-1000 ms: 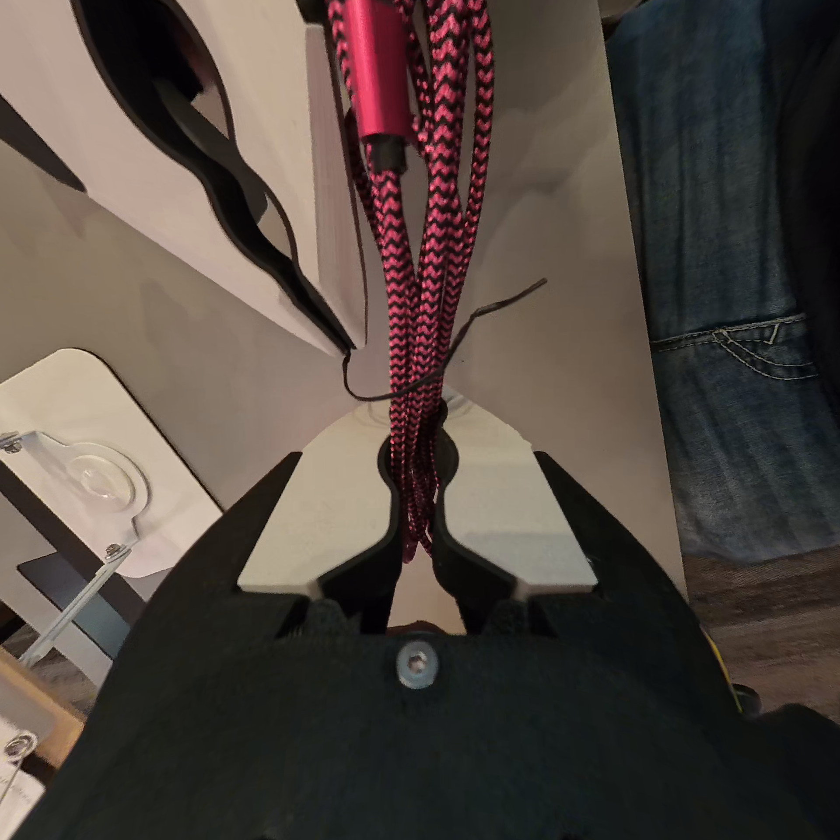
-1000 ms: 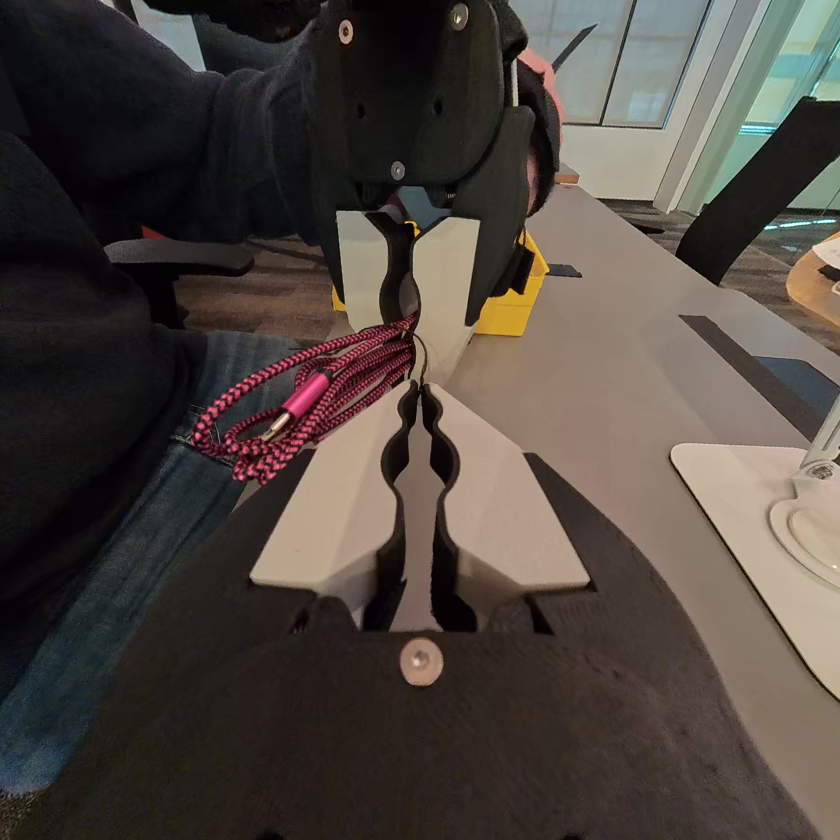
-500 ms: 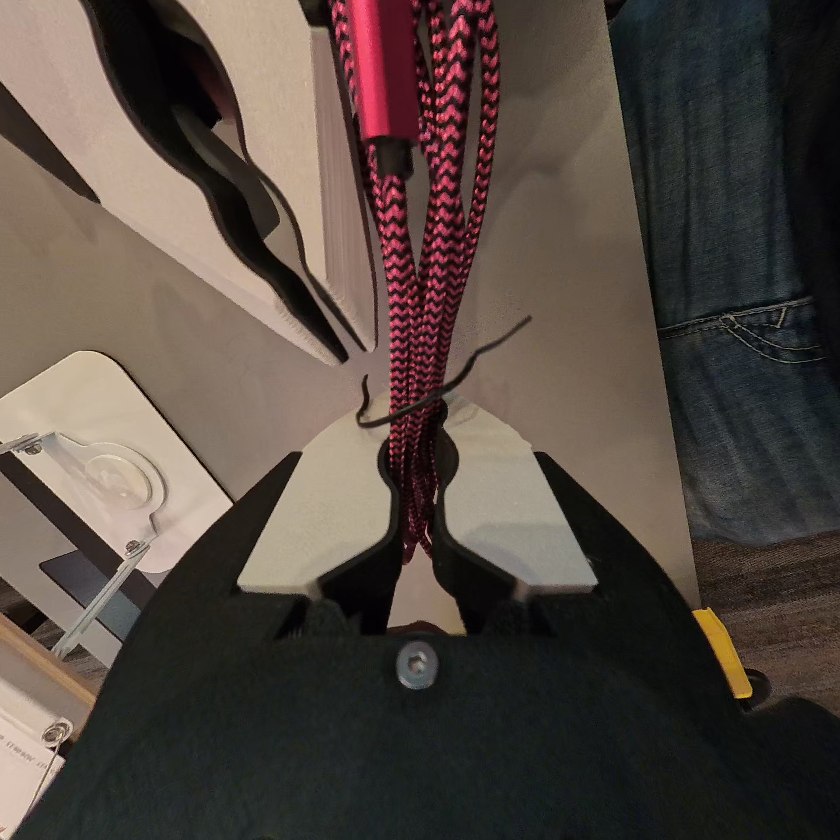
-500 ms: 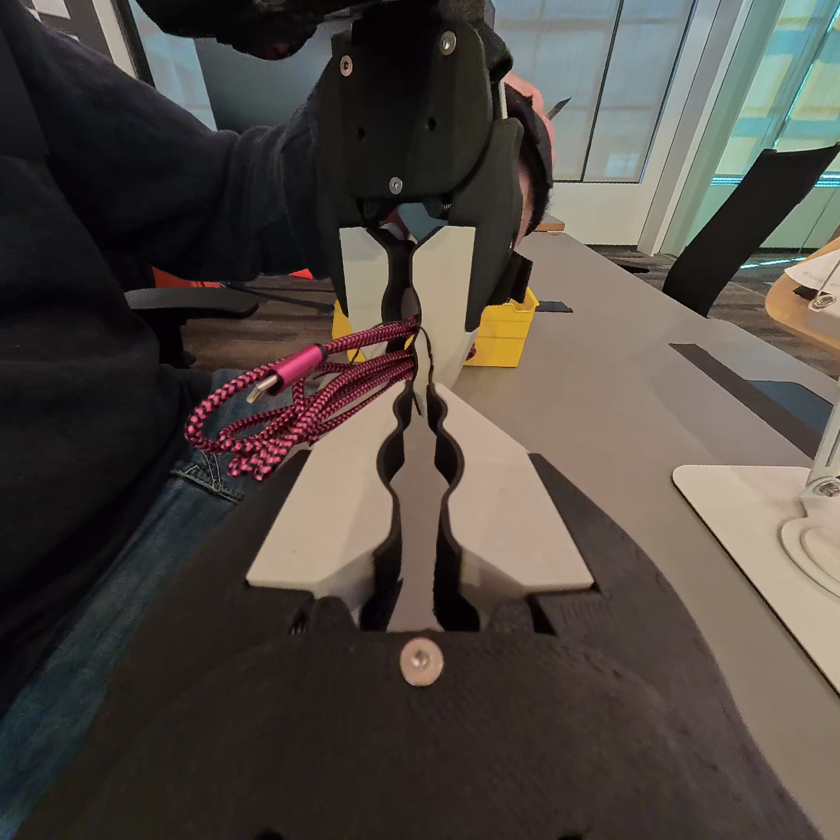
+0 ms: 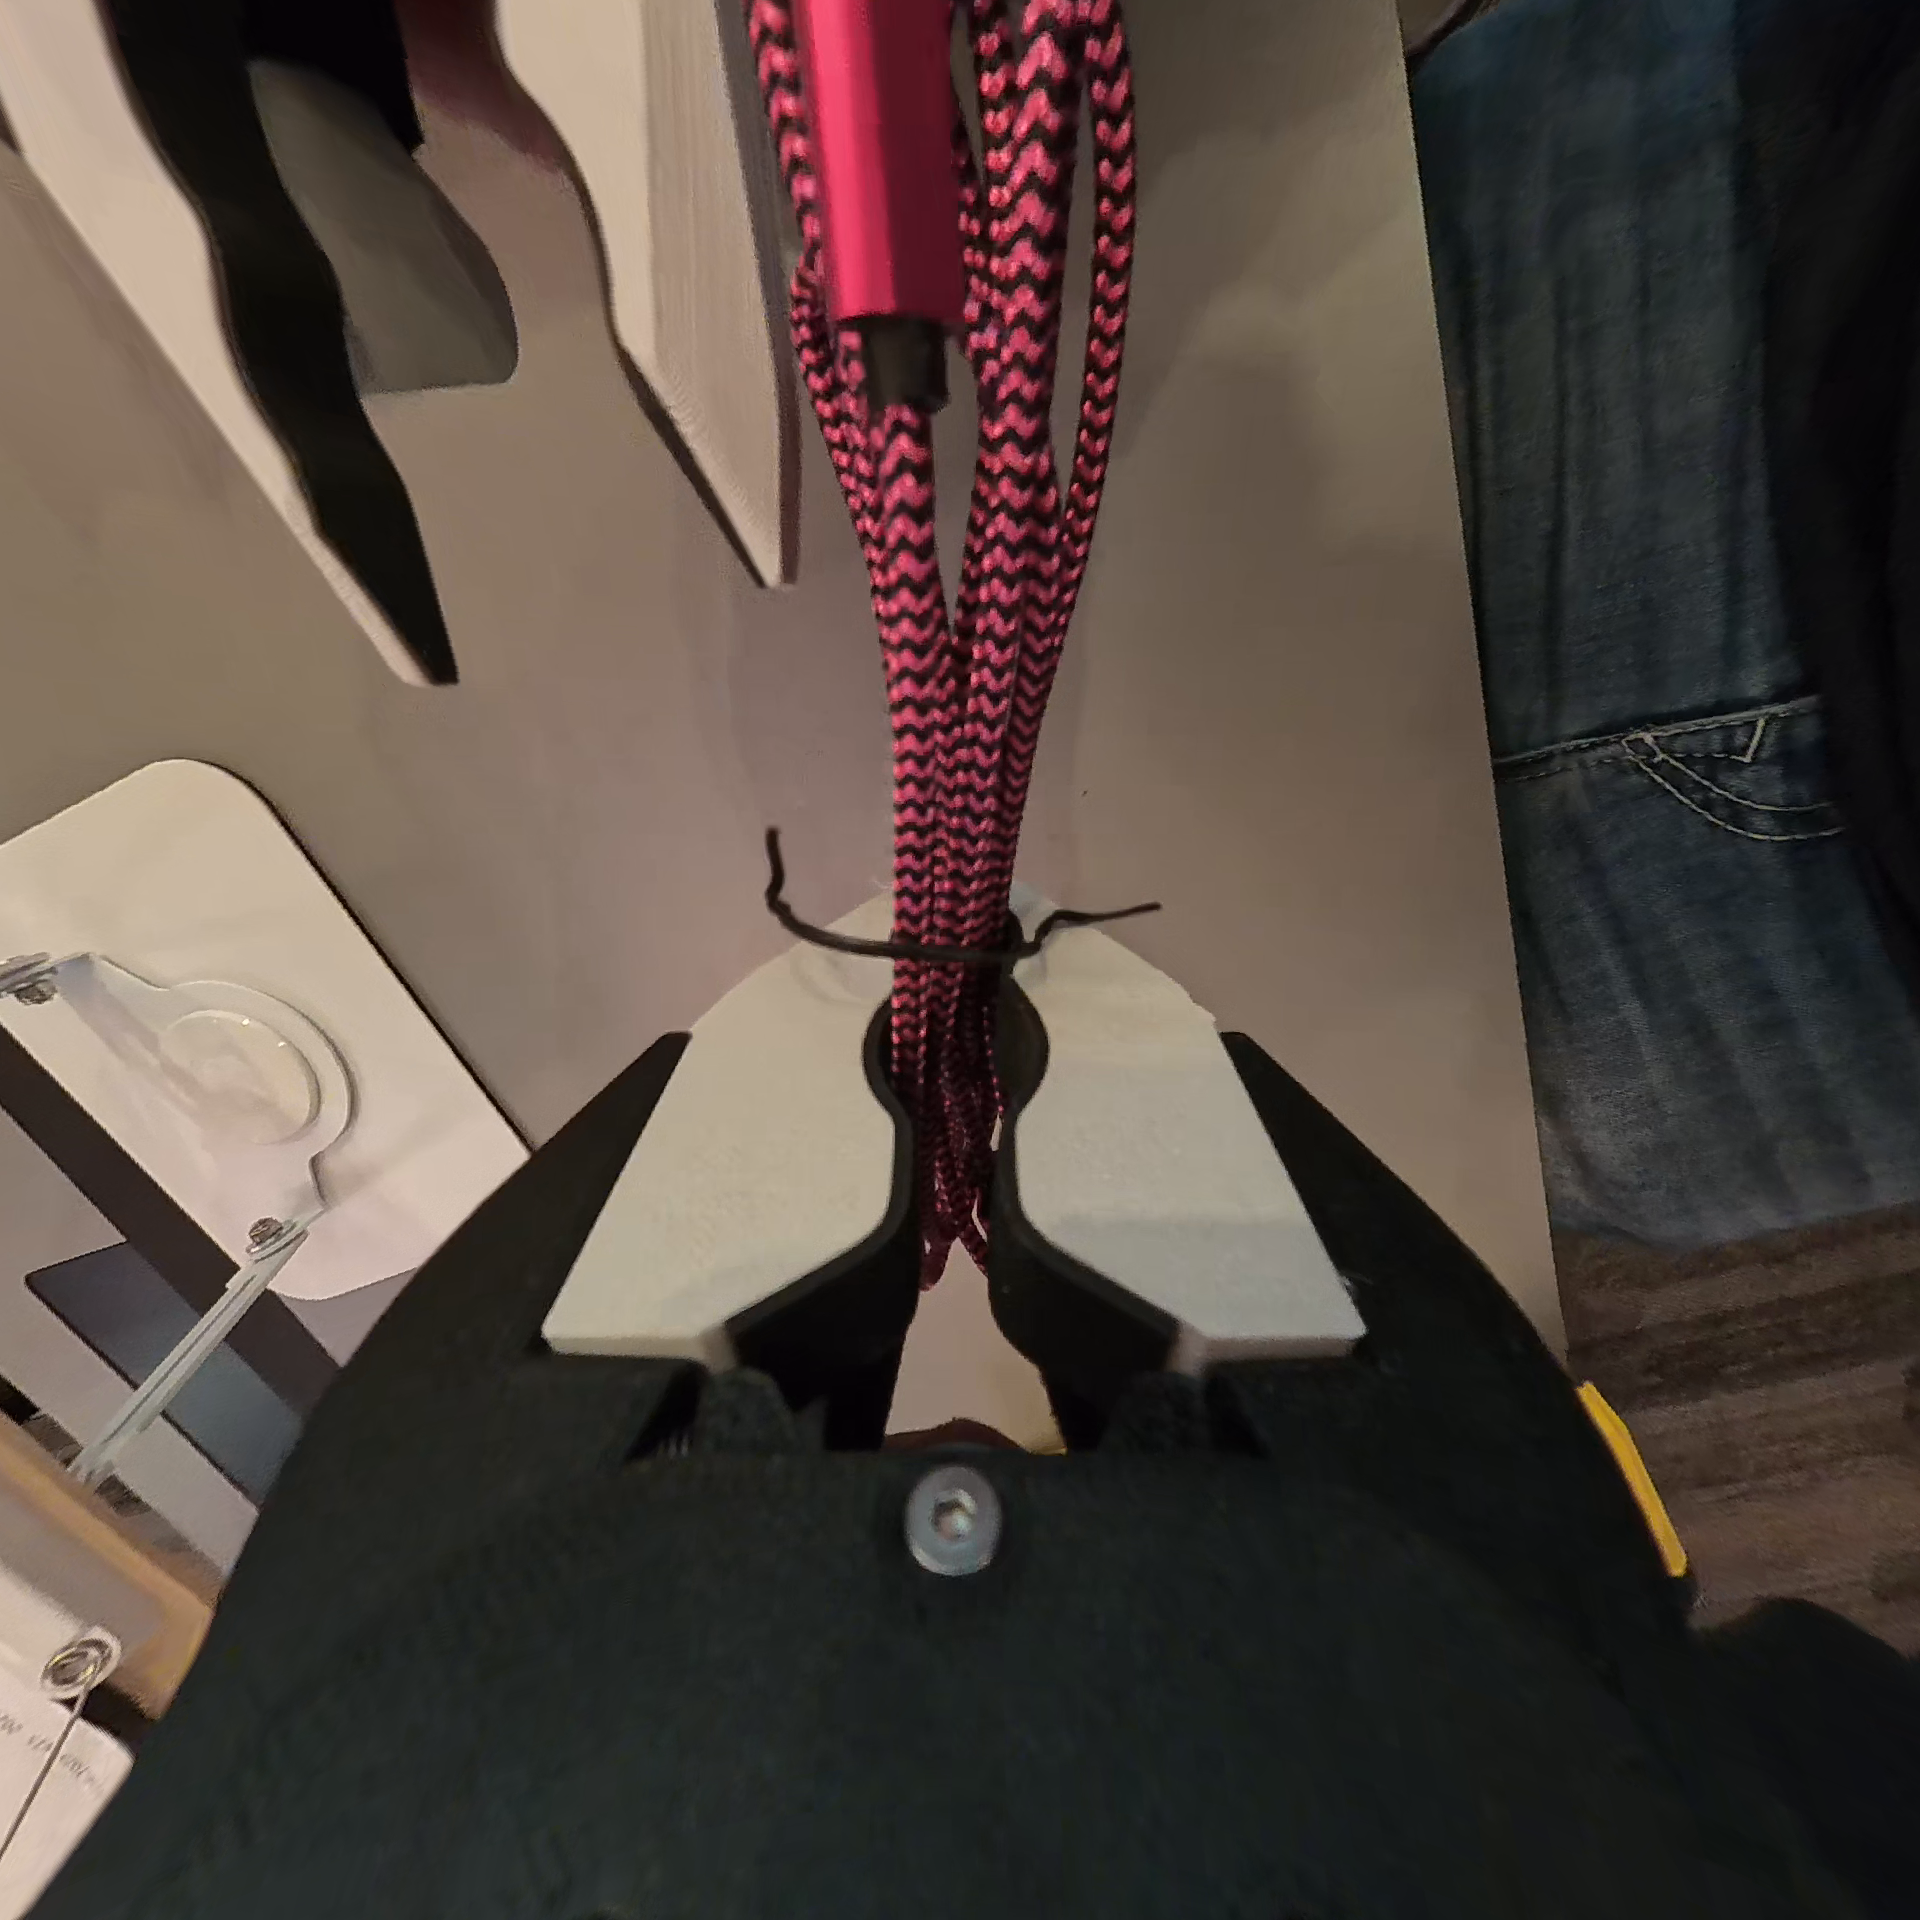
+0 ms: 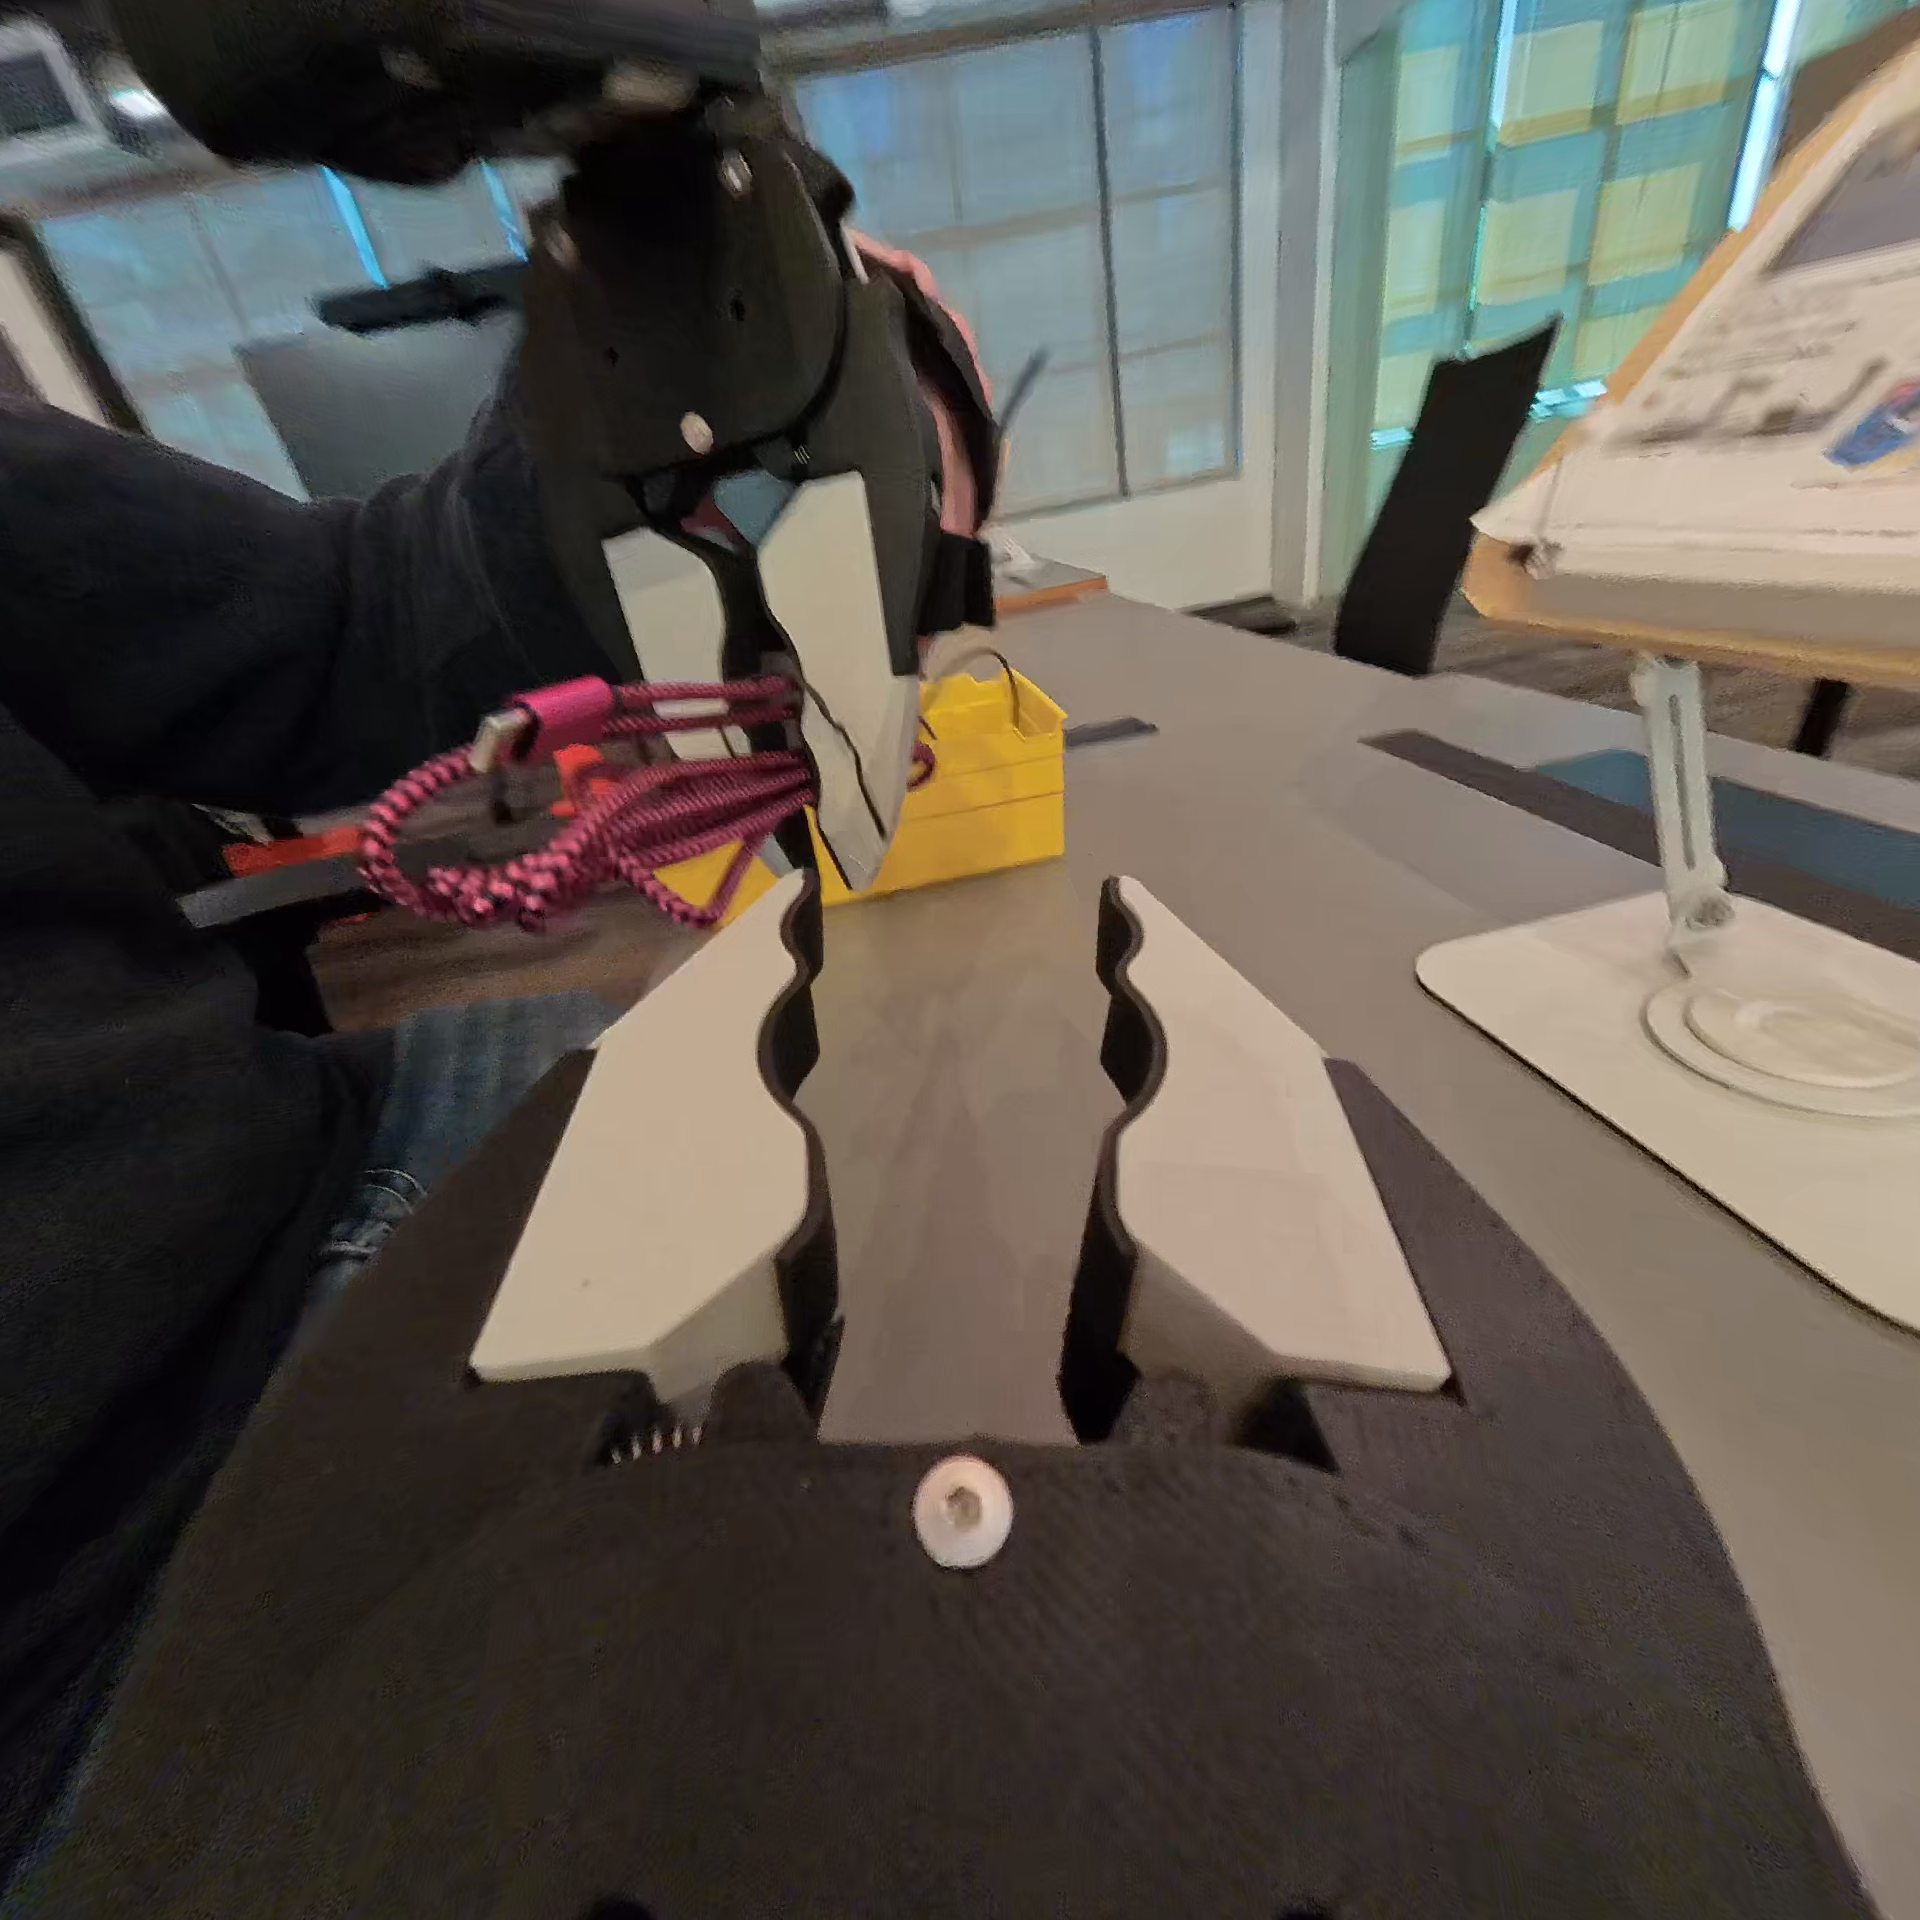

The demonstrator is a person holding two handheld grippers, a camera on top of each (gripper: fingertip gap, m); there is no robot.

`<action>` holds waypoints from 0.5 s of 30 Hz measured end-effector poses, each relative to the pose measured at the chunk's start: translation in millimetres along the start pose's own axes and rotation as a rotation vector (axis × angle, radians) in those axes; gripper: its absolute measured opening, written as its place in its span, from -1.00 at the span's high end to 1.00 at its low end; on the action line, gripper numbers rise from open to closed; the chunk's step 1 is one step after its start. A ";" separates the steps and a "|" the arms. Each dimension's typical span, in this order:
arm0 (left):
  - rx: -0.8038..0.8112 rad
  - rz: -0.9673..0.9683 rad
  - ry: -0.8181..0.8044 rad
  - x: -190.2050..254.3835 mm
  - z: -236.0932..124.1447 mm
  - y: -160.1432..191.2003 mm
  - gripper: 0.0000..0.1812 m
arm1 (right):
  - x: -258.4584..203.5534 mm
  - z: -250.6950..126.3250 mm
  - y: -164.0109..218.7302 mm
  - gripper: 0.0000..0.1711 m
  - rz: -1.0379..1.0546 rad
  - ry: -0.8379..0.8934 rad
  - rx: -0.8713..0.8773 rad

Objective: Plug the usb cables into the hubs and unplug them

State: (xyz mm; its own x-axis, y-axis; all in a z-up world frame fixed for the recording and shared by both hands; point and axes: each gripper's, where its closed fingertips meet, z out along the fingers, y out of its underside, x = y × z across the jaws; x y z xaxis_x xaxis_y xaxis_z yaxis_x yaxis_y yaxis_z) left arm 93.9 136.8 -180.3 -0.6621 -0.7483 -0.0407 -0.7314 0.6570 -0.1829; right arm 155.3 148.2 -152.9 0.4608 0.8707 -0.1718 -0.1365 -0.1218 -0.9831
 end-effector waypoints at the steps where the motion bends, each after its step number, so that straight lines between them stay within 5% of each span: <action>1: 0.005 -0.008 0.003 -1.2 0.0 0.7 0.92 | 2.2 -0.2 4.8 0.38 -0.005 0.026 -0.025; 4: 0.012 -0.034 0.001 -6.1 -1.5 3.6 0.91 | -4.5 0.4 5.8 0.33 0.019 0.026 0.013; 8: 0.036 -0.049 -0.002 -9.2 -5.0 1.8 0.92 | -16.1 7.5 2.4 -0.10 0.046 0.001 0.115; 15: 0.036 -0.060 -0.008 -11.4 -5.6 -1.4 0.92 | -26.3 31.4 -10.2 -0.18 -0.018 0.014 0.166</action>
State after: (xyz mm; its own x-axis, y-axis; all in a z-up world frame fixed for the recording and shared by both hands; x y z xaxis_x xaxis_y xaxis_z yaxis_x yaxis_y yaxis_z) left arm 101.6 144.8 -174.1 -0.6160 -0.7868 -0.0369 -0.7629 0.6077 -0.2206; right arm 117.1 141.4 -136.4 0.4767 0.8651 -0.1561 -0.2705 -0.0246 -0.9624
